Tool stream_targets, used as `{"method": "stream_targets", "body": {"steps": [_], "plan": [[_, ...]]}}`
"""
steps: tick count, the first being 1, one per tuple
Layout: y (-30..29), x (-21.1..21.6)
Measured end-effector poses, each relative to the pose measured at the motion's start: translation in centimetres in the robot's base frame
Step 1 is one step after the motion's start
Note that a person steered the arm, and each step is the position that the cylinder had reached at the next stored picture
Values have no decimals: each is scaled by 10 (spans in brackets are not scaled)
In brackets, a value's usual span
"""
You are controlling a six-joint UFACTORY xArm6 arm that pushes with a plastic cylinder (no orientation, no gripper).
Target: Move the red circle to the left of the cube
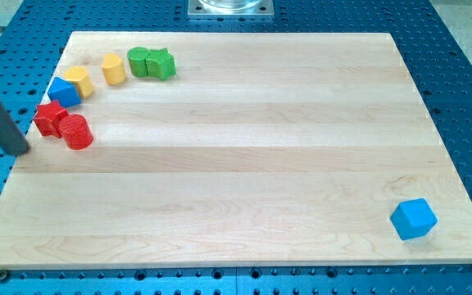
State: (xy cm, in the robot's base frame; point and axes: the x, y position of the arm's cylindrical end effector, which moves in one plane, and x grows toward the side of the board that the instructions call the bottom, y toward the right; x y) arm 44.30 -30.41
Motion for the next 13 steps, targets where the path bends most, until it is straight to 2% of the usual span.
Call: {"method": "stream_targets", "body": {"steps": [1, 2, 3, 4, 5, 6, 7, 8, 9, 10, 11, 13], "plan": [[0, -42], [53, -33], [149, 11], [173, 10], [103, 14], [85, 44], [104, 65], [191, 72], [116, 72], [133, 87], [195, 87], [208, 88]]}}
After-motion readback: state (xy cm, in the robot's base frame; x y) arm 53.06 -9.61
